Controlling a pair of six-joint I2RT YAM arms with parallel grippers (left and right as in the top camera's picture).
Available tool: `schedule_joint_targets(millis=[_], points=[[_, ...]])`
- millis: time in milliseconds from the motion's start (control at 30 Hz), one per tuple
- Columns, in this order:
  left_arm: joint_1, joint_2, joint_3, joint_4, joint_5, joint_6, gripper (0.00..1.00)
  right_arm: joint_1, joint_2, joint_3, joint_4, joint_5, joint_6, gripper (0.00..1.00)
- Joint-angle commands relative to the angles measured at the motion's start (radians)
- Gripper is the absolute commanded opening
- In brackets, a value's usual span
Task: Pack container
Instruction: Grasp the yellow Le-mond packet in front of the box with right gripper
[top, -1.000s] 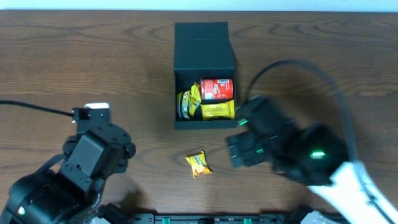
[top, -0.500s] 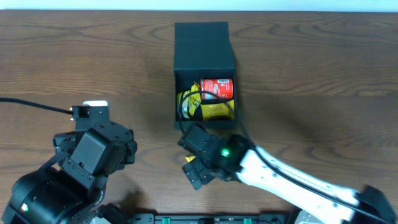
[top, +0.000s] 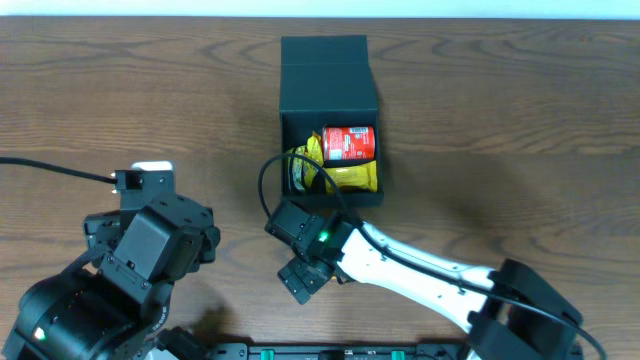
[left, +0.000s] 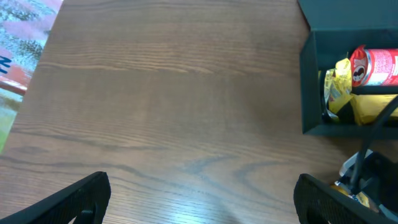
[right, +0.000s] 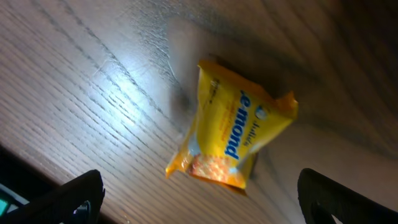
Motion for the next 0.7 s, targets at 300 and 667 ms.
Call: schedule_joint_targets(millis=[300,667], points=[[0.001,0.002,-0.008,-0.002,-0.044,0.014,0.95,0.005,0.085,-0.003,0.064,0.042,0.103,0.96],[0.001,0.002,-0.009,-0.012,-0.044,0.014,0.95,-0.022,0.085,-0.004,0.05,0.073,0.241,0.87]])
